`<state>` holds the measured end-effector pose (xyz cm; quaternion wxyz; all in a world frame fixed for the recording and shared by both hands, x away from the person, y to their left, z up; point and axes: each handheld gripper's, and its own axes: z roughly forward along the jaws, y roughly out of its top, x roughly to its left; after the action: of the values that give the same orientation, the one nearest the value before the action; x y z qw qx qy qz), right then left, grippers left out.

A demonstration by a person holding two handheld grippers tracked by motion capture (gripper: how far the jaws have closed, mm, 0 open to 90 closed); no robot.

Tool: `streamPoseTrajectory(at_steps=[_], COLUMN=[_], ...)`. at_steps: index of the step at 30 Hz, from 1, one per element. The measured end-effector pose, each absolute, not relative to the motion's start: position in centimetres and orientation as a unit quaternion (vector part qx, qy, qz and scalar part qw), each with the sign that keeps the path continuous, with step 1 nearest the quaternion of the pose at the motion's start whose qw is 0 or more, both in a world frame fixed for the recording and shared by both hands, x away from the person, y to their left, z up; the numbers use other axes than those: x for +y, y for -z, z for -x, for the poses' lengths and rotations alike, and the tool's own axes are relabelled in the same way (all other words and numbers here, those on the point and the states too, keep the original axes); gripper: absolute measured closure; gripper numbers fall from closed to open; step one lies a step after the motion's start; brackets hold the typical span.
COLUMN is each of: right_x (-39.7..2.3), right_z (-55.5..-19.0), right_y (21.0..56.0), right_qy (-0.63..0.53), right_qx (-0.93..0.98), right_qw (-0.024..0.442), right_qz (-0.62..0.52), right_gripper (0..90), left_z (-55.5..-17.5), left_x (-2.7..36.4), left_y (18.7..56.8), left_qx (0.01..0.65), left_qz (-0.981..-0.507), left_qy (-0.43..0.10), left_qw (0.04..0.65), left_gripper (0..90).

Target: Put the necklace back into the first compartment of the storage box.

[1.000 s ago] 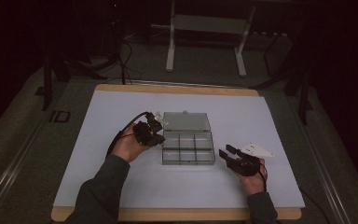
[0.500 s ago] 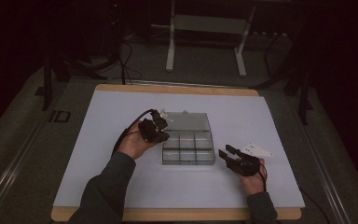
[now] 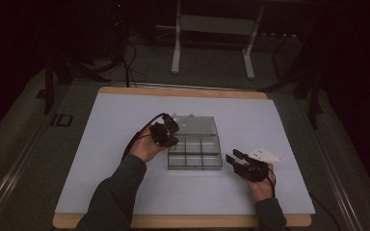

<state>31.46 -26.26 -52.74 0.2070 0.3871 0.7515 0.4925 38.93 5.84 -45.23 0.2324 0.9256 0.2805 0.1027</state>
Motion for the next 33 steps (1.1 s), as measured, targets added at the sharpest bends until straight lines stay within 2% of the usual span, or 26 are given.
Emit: streamPoseTrajectory(at_steps=[20, 25, 33], right_x=[-26.3, -26.3, -26.3], right_z=[-31.4, -31.4, -31.4], right_y=[52.7, 52.8, 52.7], right_qy=[-0.492, -0.492, -0.492], right_qx=[0.752, 0.752, 0.752], right_qw=[0.207, 0.207, 0.207], right_qz=[-0.388, -0.387, -0.388], right_gripper=[57.1, 57.1, 57.1], left_z=[-40.4, -40.3, -40.0], left_x=[4.7, 4.6, 4.9], left_y=[47.8, 47.9, 47.6], left_qx=[0.287, 0.283, 0.289], left_qz=[-0.93, -0.932, -0.925], left_qy=[-0.085, -0.08, -0.082], left_qw=[0.211, 0.214, 0.232], left_gripper=[87.1, 81.3, 76.8])
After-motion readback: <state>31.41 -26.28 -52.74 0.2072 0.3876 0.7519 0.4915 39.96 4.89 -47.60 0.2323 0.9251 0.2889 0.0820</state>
